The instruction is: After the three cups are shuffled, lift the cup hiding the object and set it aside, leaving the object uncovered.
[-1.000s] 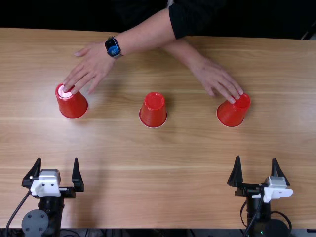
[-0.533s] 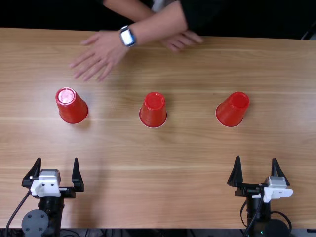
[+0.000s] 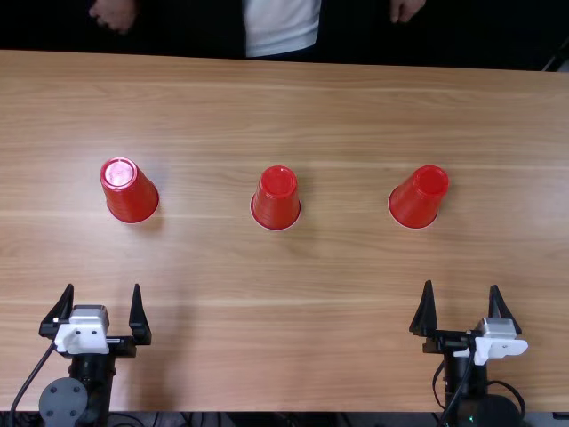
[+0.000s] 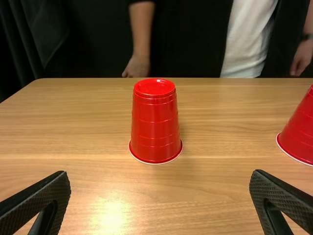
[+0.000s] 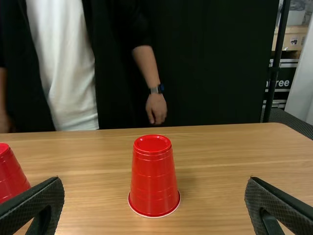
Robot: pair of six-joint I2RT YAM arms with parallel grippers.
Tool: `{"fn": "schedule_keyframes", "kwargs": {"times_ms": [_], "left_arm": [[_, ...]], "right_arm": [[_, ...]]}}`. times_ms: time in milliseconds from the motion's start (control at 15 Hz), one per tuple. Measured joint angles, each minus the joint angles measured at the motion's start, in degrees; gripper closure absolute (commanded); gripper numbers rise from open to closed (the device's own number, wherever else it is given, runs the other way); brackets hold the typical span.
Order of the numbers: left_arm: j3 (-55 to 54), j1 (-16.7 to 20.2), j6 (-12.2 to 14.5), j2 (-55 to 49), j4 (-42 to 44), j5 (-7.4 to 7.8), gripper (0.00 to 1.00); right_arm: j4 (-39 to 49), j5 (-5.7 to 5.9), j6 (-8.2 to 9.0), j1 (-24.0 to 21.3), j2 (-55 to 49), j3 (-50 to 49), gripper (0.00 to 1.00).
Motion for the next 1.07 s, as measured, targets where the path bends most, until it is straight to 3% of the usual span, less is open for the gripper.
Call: {"fn": "schedule_keyframes", "kwargs": {"times_ms": [667, 933, 1067], "left_arm": [[1.1, 0.0, -0.1, 0.0, -0.8, -0.07, 0.00], [14.3, 0.0, 0.0, 1.5, -6.1, -0.13, 0.00], [24.5, 0.0, 0.0, 10.4, -8.9, -0.26, 0.00]], "right_arm": [[-1.2, 0.24, -0.02, 0.0, 0.0, 3.4, 0.00], [-7.5, 0.24, -0.26, -0.6, 0.1, 13.4, 0.00], [-9.4, 0.22, -0.37, -0.6, 4.9, 21.3, 0.00]]}}
